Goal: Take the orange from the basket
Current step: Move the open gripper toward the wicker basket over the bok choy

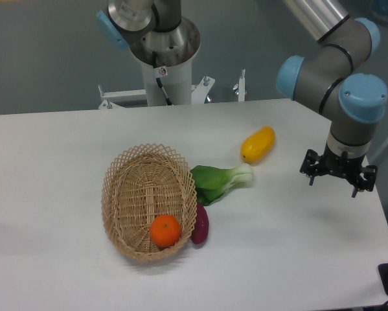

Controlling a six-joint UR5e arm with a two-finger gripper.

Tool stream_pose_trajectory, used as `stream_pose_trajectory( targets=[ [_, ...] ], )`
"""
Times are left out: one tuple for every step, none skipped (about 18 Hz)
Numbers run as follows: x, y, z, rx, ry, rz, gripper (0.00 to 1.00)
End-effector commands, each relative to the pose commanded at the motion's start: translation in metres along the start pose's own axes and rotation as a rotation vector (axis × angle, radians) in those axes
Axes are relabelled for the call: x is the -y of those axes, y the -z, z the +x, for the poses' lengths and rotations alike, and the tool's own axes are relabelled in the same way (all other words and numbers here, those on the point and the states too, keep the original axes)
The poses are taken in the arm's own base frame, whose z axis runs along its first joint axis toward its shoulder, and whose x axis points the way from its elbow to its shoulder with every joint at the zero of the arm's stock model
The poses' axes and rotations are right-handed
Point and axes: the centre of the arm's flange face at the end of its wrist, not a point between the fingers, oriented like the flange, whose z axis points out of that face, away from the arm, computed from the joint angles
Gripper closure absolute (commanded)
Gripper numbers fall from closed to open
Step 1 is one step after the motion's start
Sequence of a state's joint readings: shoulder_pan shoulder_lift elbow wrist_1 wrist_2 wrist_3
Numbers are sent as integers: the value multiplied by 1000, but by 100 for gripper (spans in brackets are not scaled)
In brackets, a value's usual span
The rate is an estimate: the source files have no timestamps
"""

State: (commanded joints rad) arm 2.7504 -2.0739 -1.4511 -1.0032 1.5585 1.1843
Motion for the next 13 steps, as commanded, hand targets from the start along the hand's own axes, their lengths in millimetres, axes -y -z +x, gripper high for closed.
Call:
stream_pose_trajectory(
  targets=[
    [0, 0, 0, 0, 0, 0, 0],
    [2, 1, 1, 1, -1, 2, 0],
    [4, 1, 4, -1, -4, 3, 0],
    [11, 2, 8, -2, -15, 3, 0],
    [16, 2, 12, -1, -22, 2, 0],
    [19, 1, 15, -4, -24, 0, 0],
    [24, 2, 18, -2, -18, 1, 0],
    [30, 3, 23, -3, 1, 1, 0],
    [35, 3, 26, -3, 13, 3, 0],
    [41, 3, 31, -4, 26, 3, 0],
    [46, 3, 35, -5, 34, 5, 0],
    [51, 4, 38, -5, 43, 6, 0],
    [56, 4, 42, -6, 52, 7, 0]
  ],
)
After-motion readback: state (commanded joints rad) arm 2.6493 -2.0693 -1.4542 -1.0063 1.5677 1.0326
